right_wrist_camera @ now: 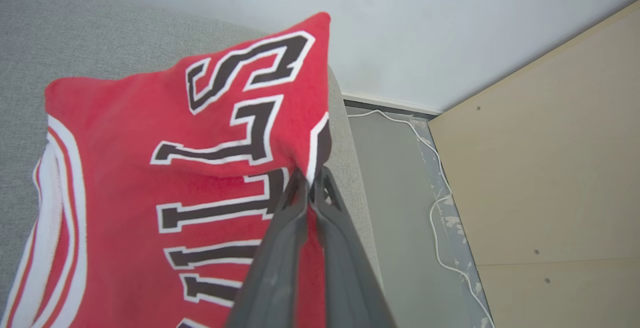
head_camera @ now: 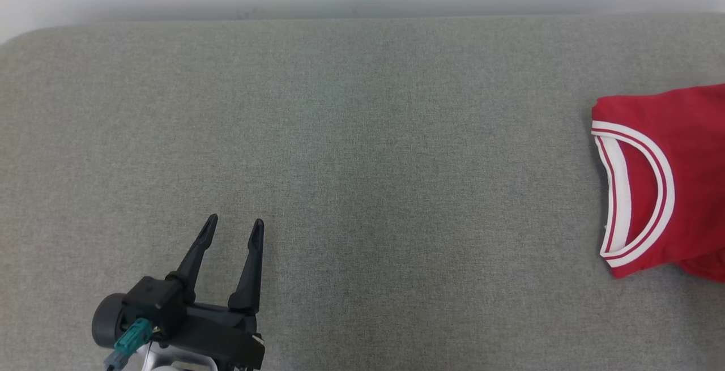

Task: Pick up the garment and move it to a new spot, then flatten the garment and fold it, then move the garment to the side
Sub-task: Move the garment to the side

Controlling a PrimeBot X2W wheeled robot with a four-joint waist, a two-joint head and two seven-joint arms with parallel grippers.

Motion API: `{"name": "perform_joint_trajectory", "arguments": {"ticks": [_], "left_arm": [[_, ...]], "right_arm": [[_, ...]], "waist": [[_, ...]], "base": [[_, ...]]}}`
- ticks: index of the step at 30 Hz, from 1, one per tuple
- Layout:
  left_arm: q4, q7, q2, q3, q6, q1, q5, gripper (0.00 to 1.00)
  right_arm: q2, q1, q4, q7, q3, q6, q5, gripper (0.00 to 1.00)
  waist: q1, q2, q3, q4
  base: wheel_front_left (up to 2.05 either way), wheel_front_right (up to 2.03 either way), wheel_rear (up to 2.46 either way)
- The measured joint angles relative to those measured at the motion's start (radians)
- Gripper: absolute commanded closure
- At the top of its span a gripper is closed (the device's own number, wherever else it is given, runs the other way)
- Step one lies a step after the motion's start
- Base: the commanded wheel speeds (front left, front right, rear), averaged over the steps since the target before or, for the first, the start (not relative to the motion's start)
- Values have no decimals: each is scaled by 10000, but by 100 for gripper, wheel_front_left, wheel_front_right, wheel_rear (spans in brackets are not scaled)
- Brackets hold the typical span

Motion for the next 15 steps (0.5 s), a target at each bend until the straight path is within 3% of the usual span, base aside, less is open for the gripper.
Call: {"name": "perform_joint_trajectory", "arguments": {"ticks": [1,15], "left_arm": [[0,0,4,-10,-2,-41,0,0],[197,15,-15,-146,-13,-364,40,0]], "right_arm": [[0,66,33,-69,8,0,-52,0],[424,133,343,-1070,161,0,-313,0]], "waist": [[0,0,42,2],[-1,0,182,47]], "base": [[0,0,0],[0,0,0]]}}
